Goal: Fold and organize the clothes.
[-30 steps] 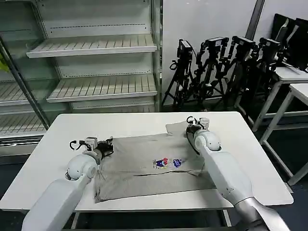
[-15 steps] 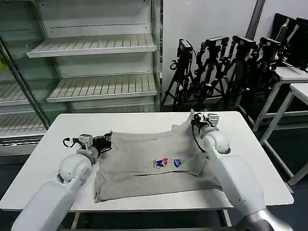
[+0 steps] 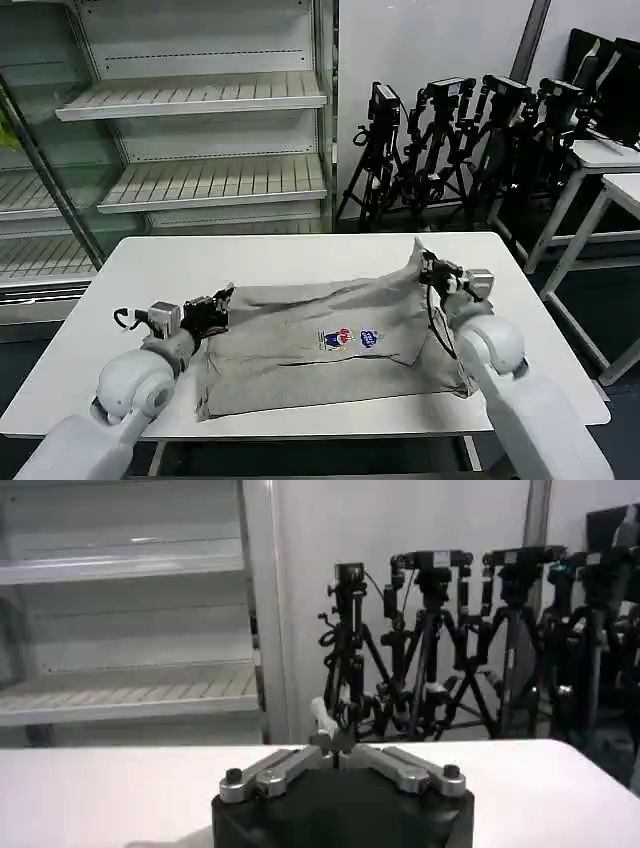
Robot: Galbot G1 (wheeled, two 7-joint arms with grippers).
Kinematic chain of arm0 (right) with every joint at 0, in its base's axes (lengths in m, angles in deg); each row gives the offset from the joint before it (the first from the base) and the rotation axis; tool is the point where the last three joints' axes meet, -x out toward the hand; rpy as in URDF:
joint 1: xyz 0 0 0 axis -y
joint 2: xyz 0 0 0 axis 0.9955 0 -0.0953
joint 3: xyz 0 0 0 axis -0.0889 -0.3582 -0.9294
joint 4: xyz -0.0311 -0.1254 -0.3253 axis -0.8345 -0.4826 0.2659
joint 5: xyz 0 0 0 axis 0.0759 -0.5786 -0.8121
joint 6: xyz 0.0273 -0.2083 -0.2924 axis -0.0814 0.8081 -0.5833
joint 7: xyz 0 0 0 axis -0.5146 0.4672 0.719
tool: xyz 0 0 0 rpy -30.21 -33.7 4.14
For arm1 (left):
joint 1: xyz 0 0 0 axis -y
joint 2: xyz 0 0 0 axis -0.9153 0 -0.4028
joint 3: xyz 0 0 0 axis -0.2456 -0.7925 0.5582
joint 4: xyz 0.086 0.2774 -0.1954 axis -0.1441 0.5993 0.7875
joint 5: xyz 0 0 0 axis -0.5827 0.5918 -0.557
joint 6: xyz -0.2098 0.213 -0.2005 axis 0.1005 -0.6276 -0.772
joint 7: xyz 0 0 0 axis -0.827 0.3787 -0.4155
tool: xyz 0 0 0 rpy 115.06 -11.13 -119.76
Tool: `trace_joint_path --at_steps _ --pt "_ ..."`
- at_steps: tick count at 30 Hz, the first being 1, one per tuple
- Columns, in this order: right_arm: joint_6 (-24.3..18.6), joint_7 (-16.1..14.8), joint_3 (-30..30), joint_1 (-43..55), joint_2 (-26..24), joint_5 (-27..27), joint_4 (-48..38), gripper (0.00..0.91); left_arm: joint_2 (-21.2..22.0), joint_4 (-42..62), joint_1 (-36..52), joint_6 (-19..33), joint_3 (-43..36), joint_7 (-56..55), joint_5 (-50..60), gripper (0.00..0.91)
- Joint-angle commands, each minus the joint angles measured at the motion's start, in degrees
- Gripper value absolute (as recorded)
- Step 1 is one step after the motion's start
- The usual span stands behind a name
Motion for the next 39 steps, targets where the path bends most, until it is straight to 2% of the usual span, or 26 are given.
trace_joint_path --at_steps 1,10,18,19,20,23,26,30,34,39 --pt "-0.4 -0.8 8.0 -16.1 -3.0 -0.2 9.8 0.000 -2.3 -6.5 -11.5 0.0 4.6 1.0 0.7 0.020" --pt "-0.5 -1.8 8.5 -19.5 -1.8 -1.6 8.2 0.000 -2.3 -5.6 -14.1 0.0 3.9 2.3 2.9 0.020" --pt "1.2 -1.3 6.9 -19.1 -0.7 -2.1 6.4 0.000 -1.0 -3.9 -14.4 0.0 2.1 3.2 10.6 0.030" --pt "1.7 -1.1 6.8 -19.1 -0.5 -2.0 6.5 0.212 -0.8 -3.9 -14.4 0.0 1.9 2.9 11.7 0.595" --pt "1.9 -1.0 6.7 -19.0 -0.4 -2.0 6.8 0.887 -0.5 -4.1 -14.4 0.0 1.8 3.0 12.0 0.907" --pt "1.1 -0.7 6.8 -19.2 -0.1 -2.5 7.8 0.907 0.2 -5.2 -14.4 0.0 2.0 1.8 11.9 0.907" --pt "-3.5 -1.1 8.3 -21.5 -0.2 -5.5 10.7 0.907 1.5 -6.5 -14.6 0.3 3.3 -0.9 10.2 0.907" --pt "-7.3 -1.2 12.3 -26.1 0.6 -7.3 14.3 0.907 3.5 -8.6 -16.3 1.7 5.7 -4.2 8.2 0.907" --pt "-8.4 -1.3 15.0 -30.3 2.0 -8.5 17.2 0.907 8.5 -9.6 -18.6 2.2 7.7 -6.4 8.0 0.907" --pt "-8.9 -1.4 16.2 -33.8 3.6 -9.8 19.1 0.907 16.2 -9.2 -19.8 2.4 7.5 -8.3 13.2 0.907"
